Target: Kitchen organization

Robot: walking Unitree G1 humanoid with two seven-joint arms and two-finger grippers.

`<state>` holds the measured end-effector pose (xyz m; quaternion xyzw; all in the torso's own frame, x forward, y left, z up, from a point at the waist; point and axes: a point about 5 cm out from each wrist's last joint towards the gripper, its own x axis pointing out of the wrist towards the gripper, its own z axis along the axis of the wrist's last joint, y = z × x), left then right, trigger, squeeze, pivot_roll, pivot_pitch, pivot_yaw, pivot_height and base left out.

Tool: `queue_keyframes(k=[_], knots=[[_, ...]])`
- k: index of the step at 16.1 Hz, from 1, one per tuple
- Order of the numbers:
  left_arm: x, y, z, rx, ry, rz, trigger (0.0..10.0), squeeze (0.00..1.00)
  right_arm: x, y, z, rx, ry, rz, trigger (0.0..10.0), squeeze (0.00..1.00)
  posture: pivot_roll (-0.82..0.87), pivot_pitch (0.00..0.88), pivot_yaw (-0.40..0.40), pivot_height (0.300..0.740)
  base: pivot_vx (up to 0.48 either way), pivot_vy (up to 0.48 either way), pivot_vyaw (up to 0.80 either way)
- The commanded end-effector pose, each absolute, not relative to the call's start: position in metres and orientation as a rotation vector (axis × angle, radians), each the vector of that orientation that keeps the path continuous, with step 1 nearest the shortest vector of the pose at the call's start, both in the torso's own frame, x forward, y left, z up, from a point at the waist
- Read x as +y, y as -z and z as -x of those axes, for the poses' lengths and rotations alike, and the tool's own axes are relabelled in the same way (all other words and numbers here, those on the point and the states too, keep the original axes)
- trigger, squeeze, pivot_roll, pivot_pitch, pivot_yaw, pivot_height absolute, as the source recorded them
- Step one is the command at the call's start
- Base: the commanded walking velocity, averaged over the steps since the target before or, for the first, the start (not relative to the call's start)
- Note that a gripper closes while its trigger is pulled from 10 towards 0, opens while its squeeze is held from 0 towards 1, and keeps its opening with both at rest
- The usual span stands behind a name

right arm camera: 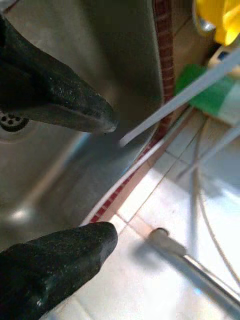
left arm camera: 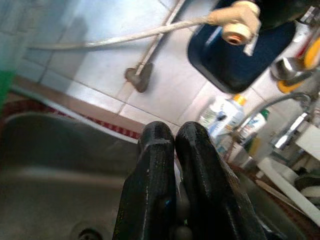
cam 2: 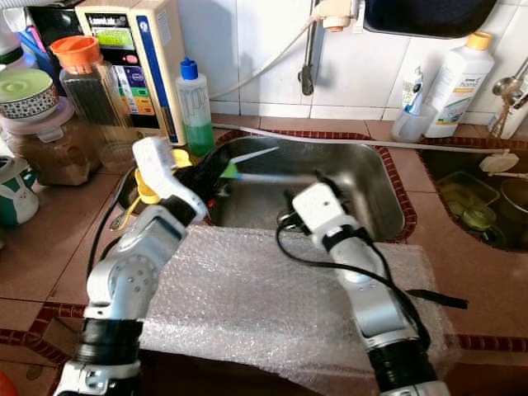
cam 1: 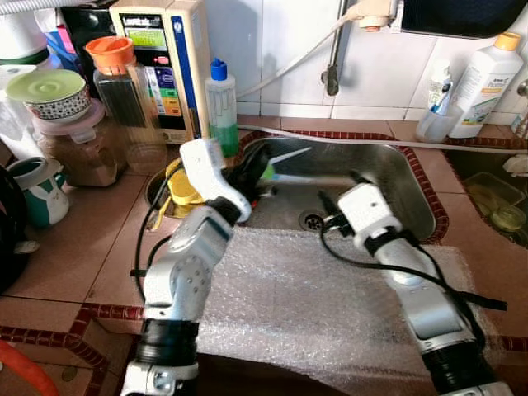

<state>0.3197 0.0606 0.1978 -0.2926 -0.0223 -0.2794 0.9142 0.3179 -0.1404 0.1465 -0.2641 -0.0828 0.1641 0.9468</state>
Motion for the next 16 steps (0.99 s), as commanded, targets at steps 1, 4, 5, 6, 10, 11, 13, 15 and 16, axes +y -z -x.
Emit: queue_keyframes(k=[1, 4, 5, 6, 10, 11, 13, 15, 16], knots=[[0.053, -0.200, -0.320, -0.036, 0.611, 0.585, 4.9, 0.00, -0.135, -0.152, -0.321, -0.198, -0.343, 0.563, 10.0, 0.00, -0.02, 0.000, 0.052, 0.740, 0.000, 0.000, 0.00], [0.044, -0.201, -0.317, -0.026, 0.651, 0.583, 5.2, 0.00, -0.128, -0.154, -0.325, -0.224, -0.345, 0.567, 10.0, 1.00, -0.02, 0.000, 0.058, 0.740, 0.000, 0.000, 0.00], [0.041, -0.200, -0.316, -0.021, 0.662, 0.581, 5.4, 0.00, -0.126, -0.154, -0.326, -0.226, -0.340, 0.582, 10.0, 1.00, -0.02, 0.000, 0.060, 0.740, 0.000, 0.000, 0.00], [0.040, -0.200, -0.316, -0.020, 0.665, 0.581, 5.7, 0.00, -0.124, -0.153, -0.326, -0.222, -0.347, 0.586, 10.0, 1.00, -0.02, 0.000, 0.060, 0.740, 0.000, 0.000, 0.00], [0.038, -0.202, -0.317, -0.026, 0.679, 0.577, 6.1, 0.00, -0.114, -0.146, -0.328, -0.200, -0.392, 0.579, 10.0, 0.00, -0.02, 0.000, 0.058, 0.740, 0.000, 0.000, 0.00], [0.038, -0.203, -0.317, -0.026, 0.683, 0.578, 6.1, 0.00, -0.113, -0.146, -0.329, -0.197, -0.391, 0.576, 9.6, 0.00, -0.02, 0.000, 0.058, 0.740, 0.000, 0.000, 0.00], [0.036, -0.202, -0.316, -0.024, 0.687, 0.579, 5.9, 0.00, -0.112, -0.145, -0.333, -0.193, -0.376, 0.575, 0.0, 0.00, -0.03, 0.000, 0.058, 0.740, 0.000, 0.000, 0.00], [0.036, -0.202, -0.316, -0.022, 0.689, 0.580, 5.8, 0.00, -0.112, -0.145, -0.337, -0.188, -0.374, 0.580, 0.0, 0.00, -0.03, 0.000, 0.056, 0.740, 0.000, 0.000, 0.00], [0.036, -0.202, -0.317, -0.024, 0.690, 0.581, 5.8, 0.00, -0.112, -0.144, -0.340, -0.184, -0.368, 0.582, 0.0, 0.00, -0.03, 0.000, 0.055, 0.740, 0.000, 0.000, 0.00]])
